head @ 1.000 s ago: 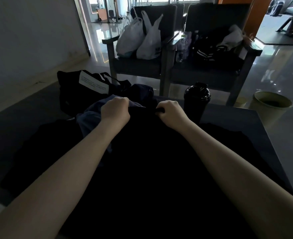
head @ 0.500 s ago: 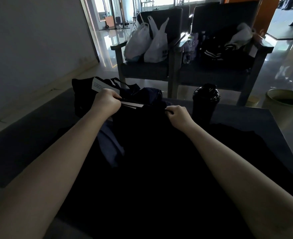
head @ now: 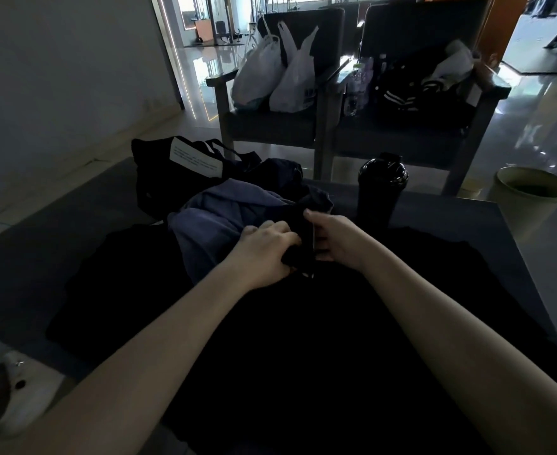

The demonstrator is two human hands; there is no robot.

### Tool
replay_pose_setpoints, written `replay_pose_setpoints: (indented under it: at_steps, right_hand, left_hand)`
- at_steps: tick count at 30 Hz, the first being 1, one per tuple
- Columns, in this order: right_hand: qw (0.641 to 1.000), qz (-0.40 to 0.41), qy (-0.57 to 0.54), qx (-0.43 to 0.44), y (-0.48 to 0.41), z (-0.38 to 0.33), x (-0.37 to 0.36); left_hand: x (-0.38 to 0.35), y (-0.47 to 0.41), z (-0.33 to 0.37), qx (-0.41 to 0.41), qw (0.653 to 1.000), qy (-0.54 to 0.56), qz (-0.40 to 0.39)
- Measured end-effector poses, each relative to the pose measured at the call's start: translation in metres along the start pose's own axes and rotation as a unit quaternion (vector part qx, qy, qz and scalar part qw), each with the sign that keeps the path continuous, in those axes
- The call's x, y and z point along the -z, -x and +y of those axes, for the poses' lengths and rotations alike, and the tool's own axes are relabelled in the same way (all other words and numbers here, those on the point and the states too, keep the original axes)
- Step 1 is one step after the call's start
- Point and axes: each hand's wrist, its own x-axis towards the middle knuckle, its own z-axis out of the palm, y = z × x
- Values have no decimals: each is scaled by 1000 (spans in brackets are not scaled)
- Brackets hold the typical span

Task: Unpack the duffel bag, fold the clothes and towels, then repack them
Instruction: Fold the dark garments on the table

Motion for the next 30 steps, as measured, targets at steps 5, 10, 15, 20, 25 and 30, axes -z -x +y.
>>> replay_pose_setpoints:
  at_steps: [5,10,15,20,25,30]
  right_hand:
    - [993,110,32,37,-4,14,10]
    - [978,173,101,51,-12,37,18]
    - [962,226,143,59,-13,50,17]
    - [936,226,227,146,-2,58,13]
    - [838,184,465,218,13,84,8]
    - [774,83,611,140,33,101,12]
  left_hand:
    - [-12,13,-9,60,992,-89,65]
    - [-3,24,-18,-13,995,-23,99]
    - [-4,25,-18,-86,994,-52,-31]
    - [-9,28,-4,-36,996,55,-61]
    - [-27,35,-3,21,975,-152,-161]
    - [-46,51,0,40,959,-229,-161]
